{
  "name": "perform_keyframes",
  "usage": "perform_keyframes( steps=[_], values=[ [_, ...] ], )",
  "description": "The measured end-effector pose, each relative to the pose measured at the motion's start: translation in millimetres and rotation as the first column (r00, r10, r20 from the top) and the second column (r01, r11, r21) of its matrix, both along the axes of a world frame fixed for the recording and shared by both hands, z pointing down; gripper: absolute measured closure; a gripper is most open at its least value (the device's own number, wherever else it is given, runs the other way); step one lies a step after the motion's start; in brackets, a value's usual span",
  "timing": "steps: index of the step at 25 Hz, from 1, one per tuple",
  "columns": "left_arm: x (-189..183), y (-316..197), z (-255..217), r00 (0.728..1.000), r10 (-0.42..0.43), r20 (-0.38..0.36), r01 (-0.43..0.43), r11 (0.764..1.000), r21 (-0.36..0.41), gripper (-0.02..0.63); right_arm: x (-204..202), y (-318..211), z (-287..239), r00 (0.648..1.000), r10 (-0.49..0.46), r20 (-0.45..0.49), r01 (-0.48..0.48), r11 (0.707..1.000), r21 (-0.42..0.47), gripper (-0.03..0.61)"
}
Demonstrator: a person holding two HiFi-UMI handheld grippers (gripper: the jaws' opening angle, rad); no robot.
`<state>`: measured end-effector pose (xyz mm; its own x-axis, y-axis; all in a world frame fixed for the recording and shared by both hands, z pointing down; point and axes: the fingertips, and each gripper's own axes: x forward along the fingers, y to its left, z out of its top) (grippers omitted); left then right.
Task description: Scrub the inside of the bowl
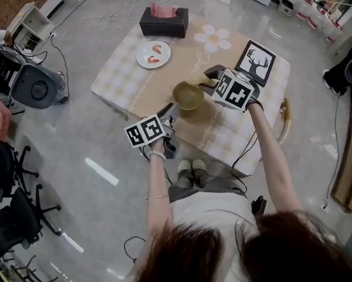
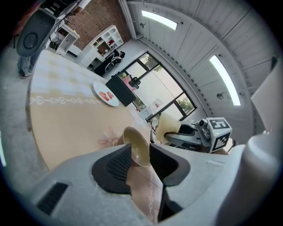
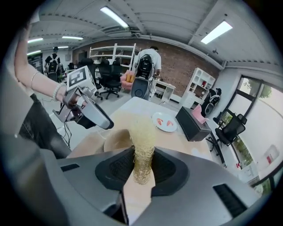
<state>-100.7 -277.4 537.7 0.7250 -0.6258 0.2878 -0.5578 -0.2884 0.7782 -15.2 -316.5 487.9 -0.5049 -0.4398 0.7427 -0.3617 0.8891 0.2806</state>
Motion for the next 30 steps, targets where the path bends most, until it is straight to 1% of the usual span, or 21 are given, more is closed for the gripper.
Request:
perform_keyframes(
  steps=[4, 8, 11, 15, 18, 21, 23, 25, 30],
  values=[
    [1, -4, 7, 0.994, -0.016, -0.108, 0.009, 0.998, -0.068, 0.494, -3, -1, 6, 0.991, -0.079, -0.109, 0.081, 0.997, 0.016, 0.483],
    [0, -6, 14, 0.994, -0.008, -0.111, -0.003, 0.995, -0.098, 0.494, -6, -2, 15, 0.968, -0.143, -0.204, 0.150, 0.989, 0.016, 0.483],
    [1, -8, 15, 0.991, -0.012, -0.136, -0.003, 0.993, -0.114, 0.494, -10, -4, 17, 0.943, -0.190, -0.273, 0.202, 0.979, 0.016, 0.483],
    [4, -7, 17, 0.986, -0.013, -0.167, -0.009, 0.991, -0.133, 0.494, -14, -6, 18, 0.911, -0.238, -0.336, 0.254, 0.967, 0.006, 0.483],
    [6, -7, 20, 0.984, 0.001, -0.180, -0.028, 0.989, -0.145, 0.494, -15, -9, 23, 0.879, -0.276, -0.390, 0.295, 0.955, -0.010, 0.483],
    [9, -6, 23, 0.983, 0.011, -0.184, -0.040, 0.987, -0.154, 0.494, -18, -9, 26, 0.837, -0.318, -0.446, 0.346, 0.938, -0.019, 0.483],
    [9, -7, 24, 0.983, 0.008, -0.181, -0.038, 0.986, -0.163, 0.494, -20, -9, 29, 0.801, -0.346, -0.489, 0.383, 0.923, -0.025, 0.483],
    [9, -8, 26, 0.984, 0.004, -0.179, -0.035, 0.984, -0.173, 0.494, -19, -9, 33, 0.756, -0.369, -0.541, 0.420, 0.907, -0.033, 0.483],
    [12, -8, 31, 0.985, -0.003, -0.175, -0.032, 0.981, -0.193, 0.494, -17, -11, 42, 0.626, -0.421, -0.656, 0.506, 0.860, -0.069, 0.483]
  ],
)
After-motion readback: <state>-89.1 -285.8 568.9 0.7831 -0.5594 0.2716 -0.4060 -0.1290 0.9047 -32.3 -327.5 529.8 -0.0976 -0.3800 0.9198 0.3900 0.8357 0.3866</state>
